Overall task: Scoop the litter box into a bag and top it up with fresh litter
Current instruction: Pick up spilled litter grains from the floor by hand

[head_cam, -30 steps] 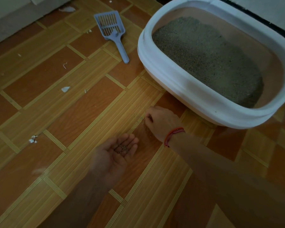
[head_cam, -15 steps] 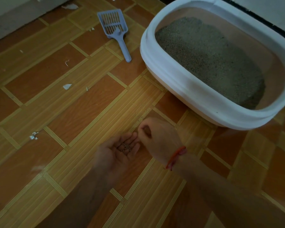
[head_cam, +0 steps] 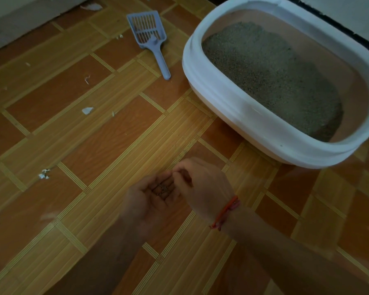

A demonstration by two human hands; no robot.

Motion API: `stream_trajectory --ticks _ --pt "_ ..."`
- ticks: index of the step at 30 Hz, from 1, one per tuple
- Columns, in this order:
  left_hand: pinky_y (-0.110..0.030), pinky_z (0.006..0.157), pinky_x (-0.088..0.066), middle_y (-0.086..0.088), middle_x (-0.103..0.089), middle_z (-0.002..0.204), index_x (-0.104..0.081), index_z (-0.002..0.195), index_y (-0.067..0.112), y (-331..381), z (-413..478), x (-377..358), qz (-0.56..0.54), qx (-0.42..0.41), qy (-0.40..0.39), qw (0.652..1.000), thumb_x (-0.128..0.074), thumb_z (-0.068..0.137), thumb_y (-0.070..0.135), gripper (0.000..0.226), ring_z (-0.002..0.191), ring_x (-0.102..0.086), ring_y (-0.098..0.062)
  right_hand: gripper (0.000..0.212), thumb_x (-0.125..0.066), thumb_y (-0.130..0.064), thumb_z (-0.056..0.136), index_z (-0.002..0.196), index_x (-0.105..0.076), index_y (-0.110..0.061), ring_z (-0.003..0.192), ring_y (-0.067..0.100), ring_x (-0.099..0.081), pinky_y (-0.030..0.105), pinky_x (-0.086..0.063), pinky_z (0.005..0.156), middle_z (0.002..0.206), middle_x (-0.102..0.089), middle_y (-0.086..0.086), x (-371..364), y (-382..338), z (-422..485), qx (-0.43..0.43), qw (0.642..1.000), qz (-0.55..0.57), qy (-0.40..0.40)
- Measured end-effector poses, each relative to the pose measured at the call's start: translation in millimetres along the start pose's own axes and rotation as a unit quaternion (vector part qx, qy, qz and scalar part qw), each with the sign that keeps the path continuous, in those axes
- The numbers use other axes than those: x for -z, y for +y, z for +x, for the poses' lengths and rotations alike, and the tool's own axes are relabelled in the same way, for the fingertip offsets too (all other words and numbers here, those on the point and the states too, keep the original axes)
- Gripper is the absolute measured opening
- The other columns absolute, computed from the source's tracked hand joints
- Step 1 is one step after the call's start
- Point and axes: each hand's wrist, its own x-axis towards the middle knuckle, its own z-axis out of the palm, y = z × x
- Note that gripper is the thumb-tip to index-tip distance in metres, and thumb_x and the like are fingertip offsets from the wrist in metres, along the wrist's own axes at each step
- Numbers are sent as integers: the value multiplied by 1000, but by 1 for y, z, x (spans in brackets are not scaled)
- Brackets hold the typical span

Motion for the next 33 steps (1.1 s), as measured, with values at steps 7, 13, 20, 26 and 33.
stream_trajectory --ticks 7,13,20,26,33 --pt "-37 80 -60 -21 -73 96 -70 85 -6 3 1 -1 -56 9 10 998 -44 98 14 35 92 -73 -31 14 -52 -31 95 90 -64 -26 79 7 -56 27 -49 72 82 -60 -12 7 32 29 -88 995 -35 -11" --pt "-38 82 -59 -21 -73 96 -68 90 -5 6 -2 -1 -60 15 24 998 -43 99 15 34 93 -73 -31 14 -51 -30 96 88 -61 -24 80 11 -54 26 -45 69 83 -57 -9 1 37 43 -108 991 -62 -38" --pt "-39 85 -58 -21 -72 98 -67 92 -5 7 -1 1 -62 15 27 998 -44 99 16 32 95 -72 -32 15 -51 -26 94 83 -61 -25 77 13 -56 29 -48 65 80 -58 -8 -9 40 52 -110 991 -72 -33" --pt "-40 89 -53 -21 -72 102 -67 93 -5 6 1 1 -57 16 26 998 -44 100 16 32 99 -71 -32 17 -46 -26 94 83 -59 -22 76 16 -57 37 -52 67 82 -59 -5 -10 36 53 -102 989 -100 -37" --pt "-38 83 -59 -21 -72 98 -67 91 -5 7 2 1 -55 11 27 998 -45 99 16 31 96 -72 -32 14 -51 -22 92 83 -62 -20 76 14 -57 33 -52 66 81 -60 -4 -6 36 53 -108 991 -65 -36"
